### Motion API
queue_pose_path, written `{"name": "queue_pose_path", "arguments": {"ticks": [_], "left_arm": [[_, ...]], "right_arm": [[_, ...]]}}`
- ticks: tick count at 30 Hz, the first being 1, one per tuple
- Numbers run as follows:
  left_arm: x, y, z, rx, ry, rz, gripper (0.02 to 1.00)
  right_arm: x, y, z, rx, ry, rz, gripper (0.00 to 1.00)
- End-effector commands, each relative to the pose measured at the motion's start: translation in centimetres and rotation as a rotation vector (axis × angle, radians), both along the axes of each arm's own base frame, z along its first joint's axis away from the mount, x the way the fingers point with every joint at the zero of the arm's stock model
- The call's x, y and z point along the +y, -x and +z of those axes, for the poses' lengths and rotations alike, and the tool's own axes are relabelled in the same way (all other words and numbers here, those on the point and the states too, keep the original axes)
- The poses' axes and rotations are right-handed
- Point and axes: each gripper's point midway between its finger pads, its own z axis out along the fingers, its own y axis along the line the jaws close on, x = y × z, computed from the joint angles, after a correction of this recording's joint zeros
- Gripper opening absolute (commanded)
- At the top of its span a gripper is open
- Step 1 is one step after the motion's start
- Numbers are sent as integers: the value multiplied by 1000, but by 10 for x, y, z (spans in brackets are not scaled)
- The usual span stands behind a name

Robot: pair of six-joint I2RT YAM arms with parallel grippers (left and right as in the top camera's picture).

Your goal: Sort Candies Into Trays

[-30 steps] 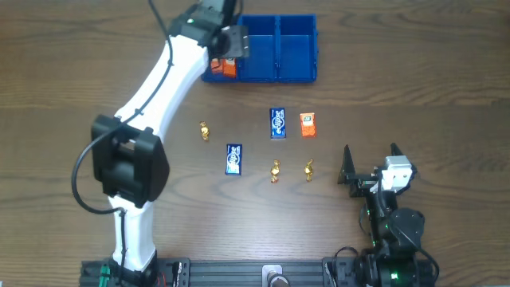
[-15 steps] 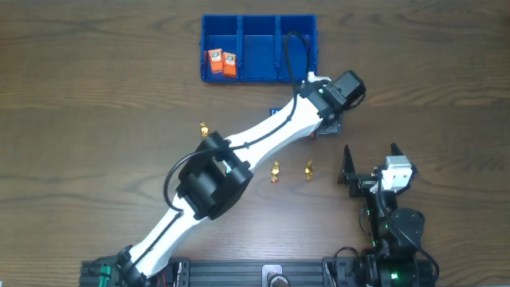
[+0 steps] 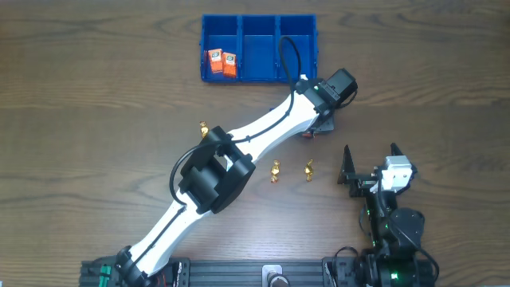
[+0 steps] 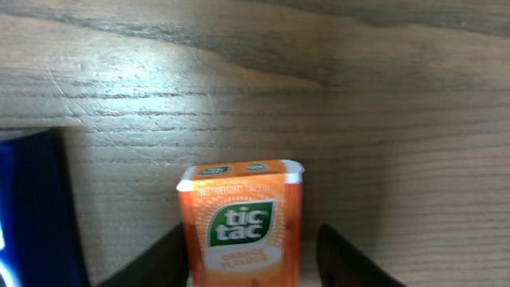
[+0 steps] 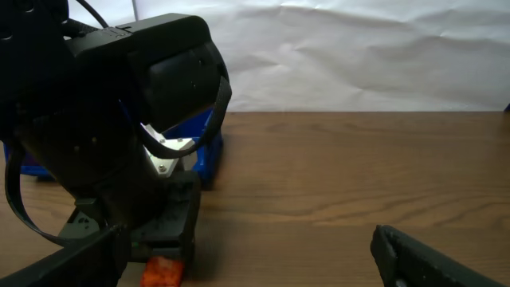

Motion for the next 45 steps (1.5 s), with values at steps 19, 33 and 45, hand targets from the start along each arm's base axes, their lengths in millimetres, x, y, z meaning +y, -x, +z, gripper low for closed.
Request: {"name": "queue_pose_path", "arguments": {"ticks": [19,33,45], "left_arm": [[203,-145,182,-337,31,130,345],[232,-179,106,-242,30,84,921],[355,9,316,-959,83,261,961]], "right_arm": [[1,0,-2,4,12,4,998],[1,0,-2,4,13,4,998],[1,0,-2,4,12,4,998]]}}
